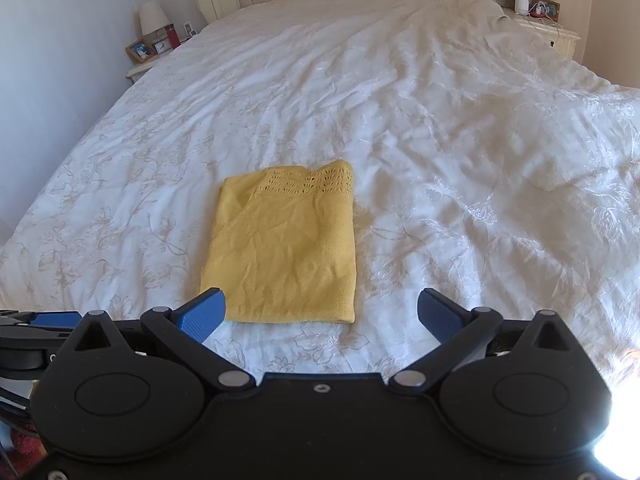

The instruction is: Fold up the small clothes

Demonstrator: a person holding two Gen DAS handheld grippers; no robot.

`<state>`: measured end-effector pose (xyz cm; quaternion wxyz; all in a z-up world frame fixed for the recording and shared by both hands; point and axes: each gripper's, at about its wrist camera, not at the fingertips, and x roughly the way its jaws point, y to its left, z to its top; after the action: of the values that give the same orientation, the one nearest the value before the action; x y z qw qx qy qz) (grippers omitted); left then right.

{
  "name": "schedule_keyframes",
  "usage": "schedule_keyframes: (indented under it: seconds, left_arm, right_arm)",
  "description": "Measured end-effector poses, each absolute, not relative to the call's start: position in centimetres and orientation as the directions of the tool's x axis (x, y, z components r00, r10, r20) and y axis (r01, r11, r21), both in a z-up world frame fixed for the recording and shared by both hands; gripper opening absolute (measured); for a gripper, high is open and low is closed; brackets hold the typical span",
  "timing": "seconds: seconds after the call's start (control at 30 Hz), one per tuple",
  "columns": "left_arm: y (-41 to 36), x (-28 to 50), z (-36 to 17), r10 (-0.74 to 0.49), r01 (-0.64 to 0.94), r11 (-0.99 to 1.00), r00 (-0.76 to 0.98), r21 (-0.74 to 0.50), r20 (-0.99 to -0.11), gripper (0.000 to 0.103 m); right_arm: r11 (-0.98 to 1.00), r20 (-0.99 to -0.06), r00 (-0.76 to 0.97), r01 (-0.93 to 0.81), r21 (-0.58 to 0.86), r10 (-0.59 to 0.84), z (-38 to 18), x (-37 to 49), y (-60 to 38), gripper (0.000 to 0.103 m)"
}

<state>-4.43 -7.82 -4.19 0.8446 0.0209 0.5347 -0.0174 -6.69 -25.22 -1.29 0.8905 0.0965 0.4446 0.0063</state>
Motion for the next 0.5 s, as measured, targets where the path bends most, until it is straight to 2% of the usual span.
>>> schedule_keyframes:
  seconds: [0.5]
  left_arm:
    - [-7.23, -4.06, -4.24, -0.003, 0.045, 0.999, 0.425, 0.018, -0.905, 0.089]
  right_arm:
    - [0.980, -0.796, 0.595, 0.073, 0.185, 0.107, -1.63, -6.22, -24.66, 0.102]
